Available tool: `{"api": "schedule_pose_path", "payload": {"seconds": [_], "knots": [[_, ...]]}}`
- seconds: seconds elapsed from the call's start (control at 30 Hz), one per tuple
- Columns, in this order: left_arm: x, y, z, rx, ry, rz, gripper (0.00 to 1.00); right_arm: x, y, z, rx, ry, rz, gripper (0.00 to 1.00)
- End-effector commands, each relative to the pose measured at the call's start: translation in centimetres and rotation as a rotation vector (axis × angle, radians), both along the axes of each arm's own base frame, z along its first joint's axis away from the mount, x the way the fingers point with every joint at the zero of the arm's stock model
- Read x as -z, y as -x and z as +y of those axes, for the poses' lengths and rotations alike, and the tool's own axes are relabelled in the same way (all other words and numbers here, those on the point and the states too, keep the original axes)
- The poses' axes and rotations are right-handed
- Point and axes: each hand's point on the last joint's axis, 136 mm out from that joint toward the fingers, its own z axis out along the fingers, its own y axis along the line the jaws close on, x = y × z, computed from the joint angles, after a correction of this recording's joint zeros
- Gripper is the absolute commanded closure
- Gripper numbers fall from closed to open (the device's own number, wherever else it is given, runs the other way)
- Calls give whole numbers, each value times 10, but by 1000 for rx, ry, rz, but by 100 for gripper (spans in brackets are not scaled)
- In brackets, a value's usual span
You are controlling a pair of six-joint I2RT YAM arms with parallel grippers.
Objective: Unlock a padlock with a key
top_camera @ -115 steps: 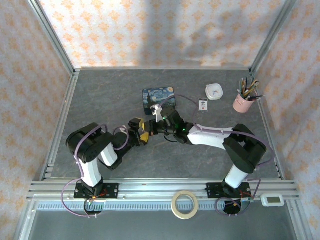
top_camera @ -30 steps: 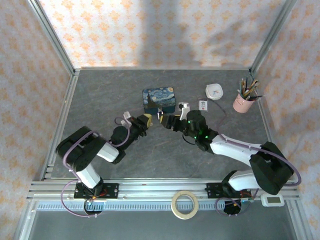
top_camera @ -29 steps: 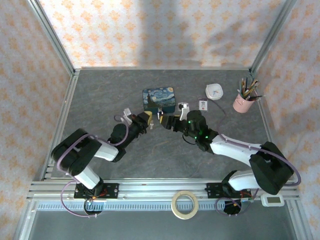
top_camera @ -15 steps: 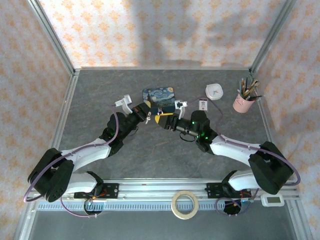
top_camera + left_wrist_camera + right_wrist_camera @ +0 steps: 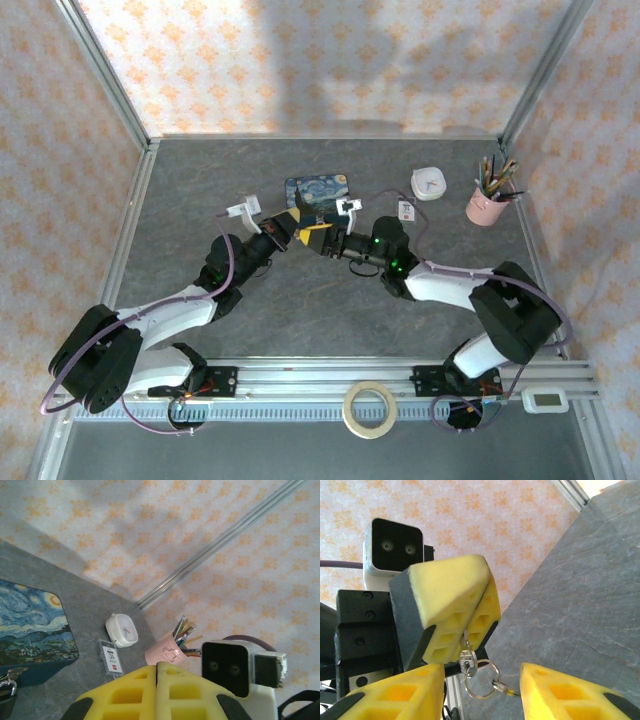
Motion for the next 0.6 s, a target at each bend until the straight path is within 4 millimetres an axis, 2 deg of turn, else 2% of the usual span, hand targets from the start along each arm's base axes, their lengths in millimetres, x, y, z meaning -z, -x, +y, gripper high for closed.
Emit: {"api": "schedule_pose_path", "payload": {"seconds": [0.0,0.17,0.3,0.43,0.5,0.53,0.57], "knots": [[-18,11,-4,42,55,-70,100,-34,5,6,-70,-101,-69,61],[-17,12,-4,43,79,-64,100,-39,8,8,-99,-135,-60,66],[-19,13,-4,45,98,-65,100,-36,9,11,-120,-139,-46,79],[-21,14,-6,58,124,-66,100,-32,7,12,-121,-144,-30,80],[-22,15,-7,65,134,-64,100,-32,6,13,-121,-145,-30,90],[-21,15,-8,68,138,-63,100,-32,6,13,-119,-144,-30,100],[-23,15,-8,69,144,-61,100,-31,5,13,-114,-141,-32,100]]}}
